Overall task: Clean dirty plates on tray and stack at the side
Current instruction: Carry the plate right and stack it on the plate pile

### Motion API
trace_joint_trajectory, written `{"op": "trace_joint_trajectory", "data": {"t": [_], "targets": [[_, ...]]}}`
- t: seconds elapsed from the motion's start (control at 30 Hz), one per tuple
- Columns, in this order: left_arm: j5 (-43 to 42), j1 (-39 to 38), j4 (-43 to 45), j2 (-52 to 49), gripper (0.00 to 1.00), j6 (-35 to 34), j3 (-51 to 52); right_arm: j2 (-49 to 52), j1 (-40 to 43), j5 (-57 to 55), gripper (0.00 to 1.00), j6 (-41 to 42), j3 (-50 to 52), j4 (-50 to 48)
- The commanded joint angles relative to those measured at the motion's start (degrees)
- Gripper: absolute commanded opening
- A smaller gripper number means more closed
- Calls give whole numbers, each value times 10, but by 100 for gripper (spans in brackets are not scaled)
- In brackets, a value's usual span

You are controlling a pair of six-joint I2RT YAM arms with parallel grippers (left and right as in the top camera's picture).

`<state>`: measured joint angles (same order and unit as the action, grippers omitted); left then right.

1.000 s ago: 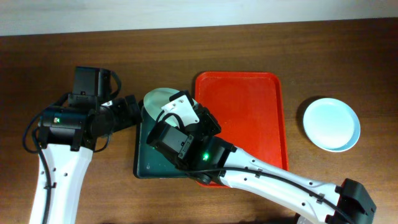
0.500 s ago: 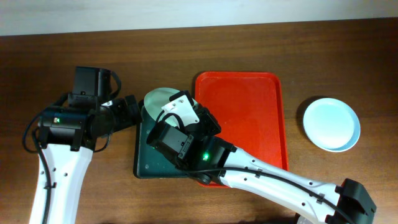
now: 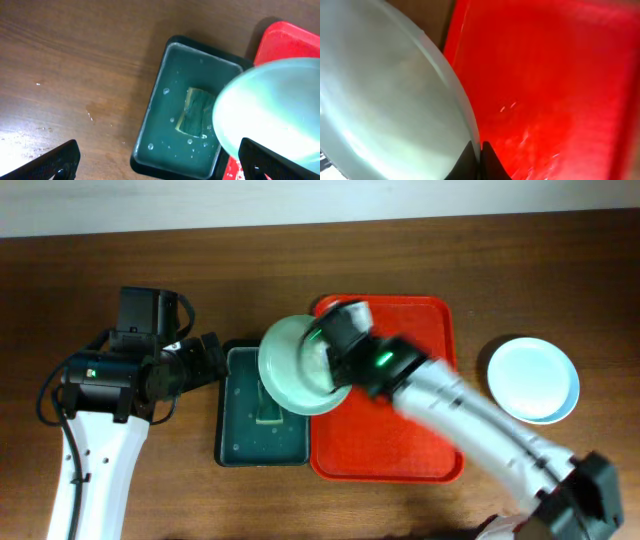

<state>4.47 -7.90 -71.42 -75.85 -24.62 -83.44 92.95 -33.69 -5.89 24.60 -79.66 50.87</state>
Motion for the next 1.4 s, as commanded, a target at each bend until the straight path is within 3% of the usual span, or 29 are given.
{"op": "trace_joint_trajectory", "data": {"t": [0.0, 0.17, 0.3, 0.47, 0.57, 0.73, 0.8, 0.83, 0.97, 1.1, 1.23, 1.37], "targets": [[-2, 2, -1, 2, 100, 9, -7, -56, 151, 363, 4, -64, -27, 34], [-2, 2, -1, 2, 99, 9, -7, -69, 394, 316, 4, -64, -26, 133], [-2, 2, -1, 2, 99, 9, -7, -55, 578, 257, 4, -64, -7, 158], [-2, 2, -1, 2, 99, 9, -7, -9, 755, 210, 4, -62, 10, 150], [-2, 2, -1, 2, 99, 9, -7, 30, 815, 213, 4, -50, 25, 138], [-2, 2, -1, 2, 99, 9, -7, 66, 817, 214, 7, -51, 71, 101], [-2, 2, -1, 2, 100, 9, -7, 68, 816, 221, 49, -51, 89, 81], [-2, 2, -1, 2, 99, 9, -7, 68, 816, 237, 56, -54, 89, 80], [-2, 2, -1, 2, 99, 9, -7, 31, 815, 359, 59, -128, 63, 122], [-2, 2, -1, 2, 99, 9, -7, -74, 782, 431, 61, -198, 45, 191], [-2, 2, -1, 2, 99, 9, -7, -221, 690, 462, 61, -264, 45, 242], [-2, 2, -1, 2, 99, 9, -7, -373, 517, 461, 62, -274, 45, 248]]}}
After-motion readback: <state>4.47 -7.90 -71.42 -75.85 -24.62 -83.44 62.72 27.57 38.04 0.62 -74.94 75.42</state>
